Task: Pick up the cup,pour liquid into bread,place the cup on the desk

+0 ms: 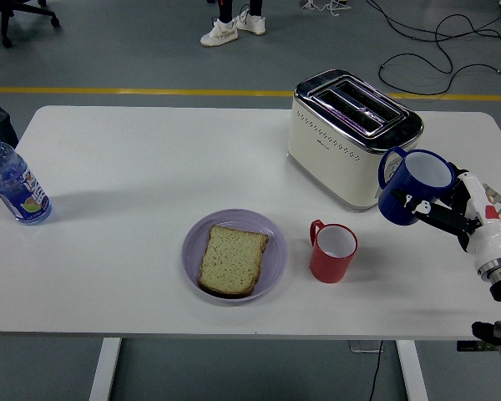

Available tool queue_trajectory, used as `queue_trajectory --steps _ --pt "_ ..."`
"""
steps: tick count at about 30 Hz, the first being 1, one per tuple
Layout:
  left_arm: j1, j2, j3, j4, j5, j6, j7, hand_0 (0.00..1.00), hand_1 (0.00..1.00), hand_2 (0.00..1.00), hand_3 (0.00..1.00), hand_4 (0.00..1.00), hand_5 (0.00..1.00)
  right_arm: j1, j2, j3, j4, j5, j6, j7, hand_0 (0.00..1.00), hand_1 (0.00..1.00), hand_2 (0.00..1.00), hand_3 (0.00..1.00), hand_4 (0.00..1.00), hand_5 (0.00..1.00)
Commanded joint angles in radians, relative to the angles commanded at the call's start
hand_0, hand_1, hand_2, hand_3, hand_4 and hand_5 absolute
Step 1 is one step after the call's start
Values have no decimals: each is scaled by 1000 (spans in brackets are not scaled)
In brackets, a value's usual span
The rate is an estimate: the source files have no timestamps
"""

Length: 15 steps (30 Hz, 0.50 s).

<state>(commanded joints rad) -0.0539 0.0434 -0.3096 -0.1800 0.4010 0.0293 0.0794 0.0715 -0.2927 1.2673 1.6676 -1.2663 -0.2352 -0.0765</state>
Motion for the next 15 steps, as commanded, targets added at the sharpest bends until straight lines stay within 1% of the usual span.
queue_trajectory --steps 2,3,8,12,15 --pt "0 0 2 0 -3 1 -1 685 724 751 675 439 939 15 -14 -20 20 -24 27 -27 237 158 393 455 672 102" --pt "-1 0 -2 0 -1 1 -1 685 724 751 675 439 939 28 -25 -37 33 -39 49 -46 237 158 393 455 672 102" --pt "-6 1 -17 0 7 2 0 684 722 750 675 441 939 84 -59 -96 62 -104 109 -107 230 146 382 452 664 103" --pt "-5 0 -20 0 9 2 1 684 722 749 675 440 940 148 -76 -156 66 -157 132 -147 229 138 373 451 654 98" --pt "-4 -2 -22 0 8 2 2 684 722 749 675 440 940 203 -79 -207 51 -194 132 -169 229 138 373 451 654 98"
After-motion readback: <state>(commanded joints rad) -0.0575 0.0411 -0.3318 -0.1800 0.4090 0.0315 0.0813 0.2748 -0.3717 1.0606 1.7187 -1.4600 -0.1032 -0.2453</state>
